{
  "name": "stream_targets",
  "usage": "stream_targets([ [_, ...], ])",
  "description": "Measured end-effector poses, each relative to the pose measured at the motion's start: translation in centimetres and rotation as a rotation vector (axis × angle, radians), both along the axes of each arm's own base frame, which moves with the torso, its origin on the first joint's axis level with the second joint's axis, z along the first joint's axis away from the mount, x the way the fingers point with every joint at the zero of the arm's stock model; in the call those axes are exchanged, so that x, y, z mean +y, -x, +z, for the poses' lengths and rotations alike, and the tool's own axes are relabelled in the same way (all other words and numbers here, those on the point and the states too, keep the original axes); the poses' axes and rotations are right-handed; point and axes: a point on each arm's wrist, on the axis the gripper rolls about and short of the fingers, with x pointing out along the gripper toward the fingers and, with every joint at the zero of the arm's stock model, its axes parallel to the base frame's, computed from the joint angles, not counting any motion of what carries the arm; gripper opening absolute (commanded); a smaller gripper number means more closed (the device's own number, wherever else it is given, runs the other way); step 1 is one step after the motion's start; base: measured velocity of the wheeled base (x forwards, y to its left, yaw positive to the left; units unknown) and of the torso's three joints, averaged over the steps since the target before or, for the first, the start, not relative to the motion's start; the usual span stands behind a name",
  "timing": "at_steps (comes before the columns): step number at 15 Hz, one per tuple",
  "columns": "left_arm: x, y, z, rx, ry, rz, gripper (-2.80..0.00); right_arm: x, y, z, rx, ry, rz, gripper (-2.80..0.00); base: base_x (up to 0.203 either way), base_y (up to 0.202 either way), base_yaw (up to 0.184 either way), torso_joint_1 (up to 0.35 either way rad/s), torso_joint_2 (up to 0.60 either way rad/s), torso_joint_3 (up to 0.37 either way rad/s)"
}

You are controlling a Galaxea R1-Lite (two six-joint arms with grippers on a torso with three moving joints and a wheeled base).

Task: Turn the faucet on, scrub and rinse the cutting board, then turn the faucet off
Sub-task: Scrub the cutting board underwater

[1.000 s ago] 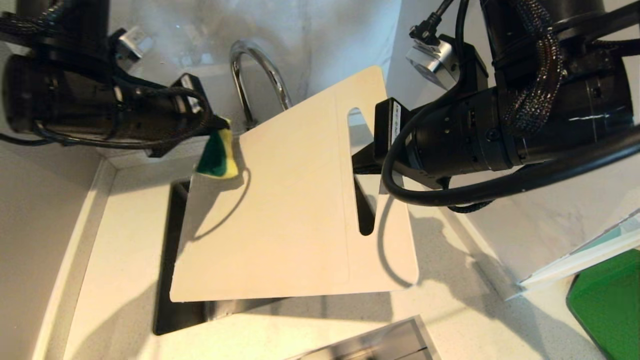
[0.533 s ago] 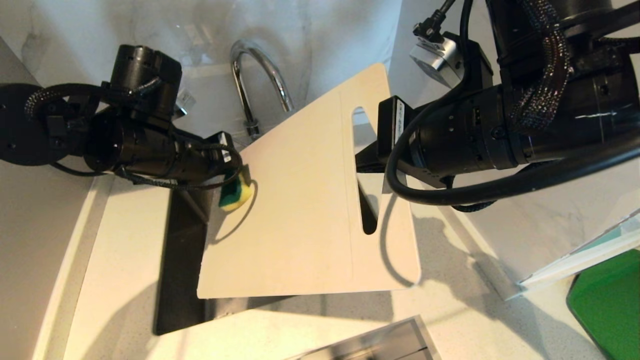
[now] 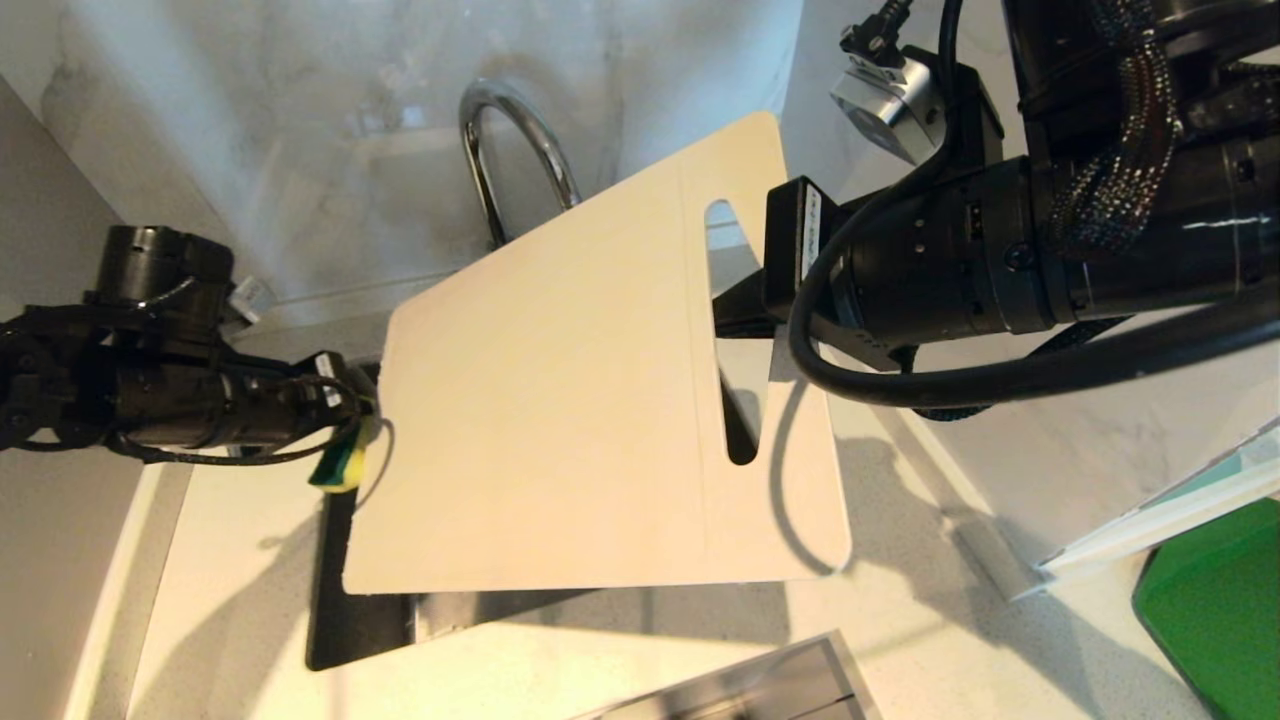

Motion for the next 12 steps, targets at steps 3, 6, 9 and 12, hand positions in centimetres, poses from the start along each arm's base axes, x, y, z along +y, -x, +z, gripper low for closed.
stream_targets([
  [3, 2.1, 1.2, 2.3, -0.061, 0.017, 0.007, -2.80, -0.1, 0.1, -0.1, 0.003, 0.004, -0.003, -2.80, 0.000, 0.000, 0.000, 0.000, 0.00, 0.000],
  [6, 2.7, 3.1, 7.0, -0.147, 0.029, 0.004, -2.80, 0.0, 0.0, -0.3, 0.010, 0.009, -0.003, -2.80, 0.000, 0.000, 0.000, 0.000, 0.00, 0.000],
  [9, 2.0, 5.5, 11.3, -0.199, 0.044, -0.044, -2.80, 0.1, -0.3, -0.5, 0.017, 0.015, -0.005, -2.80, 0.000, 0.000, 0.000, 0.000, 0.00, 0.000],
  [12, -2.9, 8.1, 12.5, -0.205, 0.036, -0.207, -2.80, 0.5, -0.8, -0.7, 0.018, 0.016, -0.006, -2.80, 0.000, 0.000, 0.000, 0.000, 0.00, 0.000],
])
